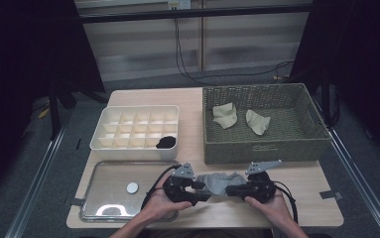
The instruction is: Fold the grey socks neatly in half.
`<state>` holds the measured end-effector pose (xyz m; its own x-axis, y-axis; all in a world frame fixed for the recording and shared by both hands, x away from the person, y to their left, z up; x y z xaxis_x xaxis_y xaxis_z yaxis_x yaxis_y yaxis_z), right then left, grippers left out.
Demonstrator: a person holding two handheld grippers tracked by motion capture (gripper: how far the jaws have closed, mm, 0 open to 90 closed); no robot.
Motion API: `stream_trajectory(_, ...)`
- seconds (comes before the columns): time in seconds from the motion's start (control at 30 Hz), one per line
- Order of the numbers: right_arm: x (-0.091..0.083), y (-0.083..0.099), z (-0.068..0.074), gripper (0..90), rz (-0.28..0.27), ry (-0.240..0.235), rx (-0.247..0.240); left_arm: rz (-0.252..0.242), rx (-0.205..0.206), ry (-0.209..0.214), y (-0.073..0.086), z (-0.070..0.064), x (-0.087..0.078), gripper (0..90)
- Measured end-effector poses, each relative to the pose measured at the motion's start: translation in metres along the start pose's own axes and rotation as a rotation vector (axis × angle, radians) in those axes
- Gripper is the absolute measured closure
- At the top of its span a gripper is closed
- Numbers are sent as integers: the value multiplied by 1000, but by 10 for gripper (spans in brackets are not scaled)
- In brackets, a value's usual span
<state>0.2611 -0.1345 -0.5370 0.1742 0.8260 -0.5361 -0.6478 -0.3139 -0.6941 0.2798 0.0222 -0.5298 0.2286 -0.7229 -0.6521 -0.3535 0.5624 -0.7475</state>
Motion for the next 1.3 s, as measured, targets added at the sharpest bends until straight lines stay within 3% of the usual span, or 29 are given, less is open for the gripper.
stream_trajectory(0.2, -10, 3, 0, 827, -26, 18, 19, -34, -30, -23, -4, 11, -9, 562)
stream_trajectory(0.47, -20, 2, -9, 817, -50, 61, 26, -24, -25, -46, -14, 22, 6, 645)
stream_trajectory(0.63, -32, 5, -14, 777, -69, 99, 34, 33, -25, -36, -5, 22, 16, 679)
stream_trajectory(0.73, -41, 10, -20, 720, -84, 137, 46, 66, -11, -50, 0, 21, 20, 710)
stream_trajectory(0.8, -41, 11, -21, 707, -84, 135, 53, 69, -8, -49, 2, 20, 22, 729)
stream_trajectory(0.83, -39, 13, -24, 667, -69, 149, 57, 89, 15, -51, 4, 19, 21, 780)
stream_trajectory(1.03, -32, 19, -30, 603, -9, 190, 62, 90, 2, -53, 6, 17, 18, 848)
stream_trajectory(1.1, -31, 20, -29, 603, -1, 186, 65, 104, 10, -53, 7, 18, 15, 849)
stream_trajectory(1.3, -25, 23, -29, 685, 40, 185, 51, 63, -22, -33, 5, 17, 10, 789)
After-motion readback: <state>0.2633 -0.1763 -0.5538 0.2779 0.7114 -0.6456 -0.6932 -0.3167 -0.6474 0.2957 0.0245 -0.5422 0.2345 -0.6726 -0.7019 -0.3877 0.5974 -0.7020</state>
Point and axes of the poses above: each handheld gripper's, and its own axes: x roughly forward along the jaws, y roughly out of its underside, z roughly to its left, the point moved 8 cm from there along x, roughly forward along the jaws, and after that the axes turned 11 degrees about -y, right-handed, at the moved point
